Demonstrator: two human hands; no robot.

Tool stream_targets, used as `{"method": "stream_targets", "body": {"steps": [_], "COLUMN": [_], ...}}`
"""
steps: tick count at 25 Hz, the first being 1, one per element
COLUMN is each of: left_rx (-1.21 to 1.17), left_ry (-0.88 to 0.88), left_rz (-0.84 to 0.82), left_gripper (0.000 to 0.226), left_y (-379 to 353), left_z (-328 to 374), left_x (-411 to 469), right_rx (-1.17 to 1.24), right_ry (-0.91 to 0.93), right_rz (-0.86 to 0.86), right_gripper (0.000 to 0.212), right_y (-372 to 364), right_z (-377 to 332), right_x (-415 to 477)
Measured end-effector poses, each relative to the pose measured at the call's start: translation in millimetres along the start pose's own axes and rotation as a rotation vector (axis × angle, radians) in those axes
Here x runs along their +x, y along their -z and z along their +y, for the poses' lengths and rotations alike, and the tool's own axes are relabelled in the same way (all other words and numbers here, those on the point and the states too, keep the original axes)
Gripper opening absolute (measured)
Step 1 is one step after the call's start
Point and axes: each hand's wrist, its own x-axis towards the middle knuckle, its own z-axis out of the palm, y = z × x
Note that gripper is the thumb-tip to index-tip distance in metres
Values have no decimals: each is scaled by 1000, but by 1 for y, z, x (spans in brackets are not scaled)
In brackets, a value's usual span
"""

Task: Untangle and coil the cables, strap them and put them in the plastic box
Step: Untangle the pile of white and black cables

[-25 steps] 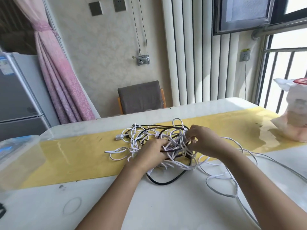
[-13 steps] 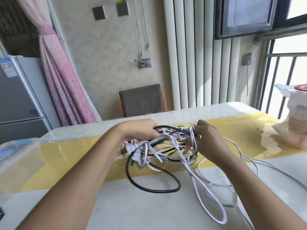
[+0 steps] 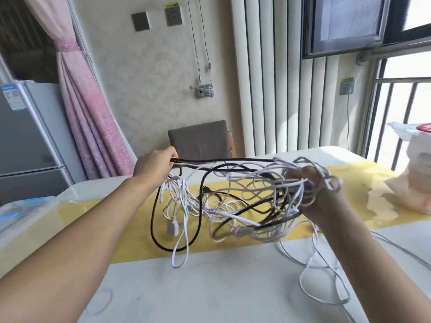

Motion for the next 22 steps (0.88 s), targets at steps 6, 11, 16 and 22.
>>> {"method": "stream_targets", "body": {"steps": [6, 11, 16, 22], "left_rx": [-206, -121, -662, -23], "left_ry": [0, -109, -551, -328], "left_rz": [-199, -394, -237, -381], "left_gripper": [26, 84, 63, 23], "left_y": [-32, 3, 4, -64], "left_z": [-21, 24, 125, 69], "left_x": [13, 3, -60, -55], "right_rx": [241, 97, 215, 412], "right_ry": [104, 89, 60, 157], "right_rz": [69, 65, -252, -96], "right_gripper": [31, 29, 33, 45], "right_y": [24, 13, -2, 6], "right_z": [-13, 1, 6, -5], "right_x": [7, 17, 0, -3]}}
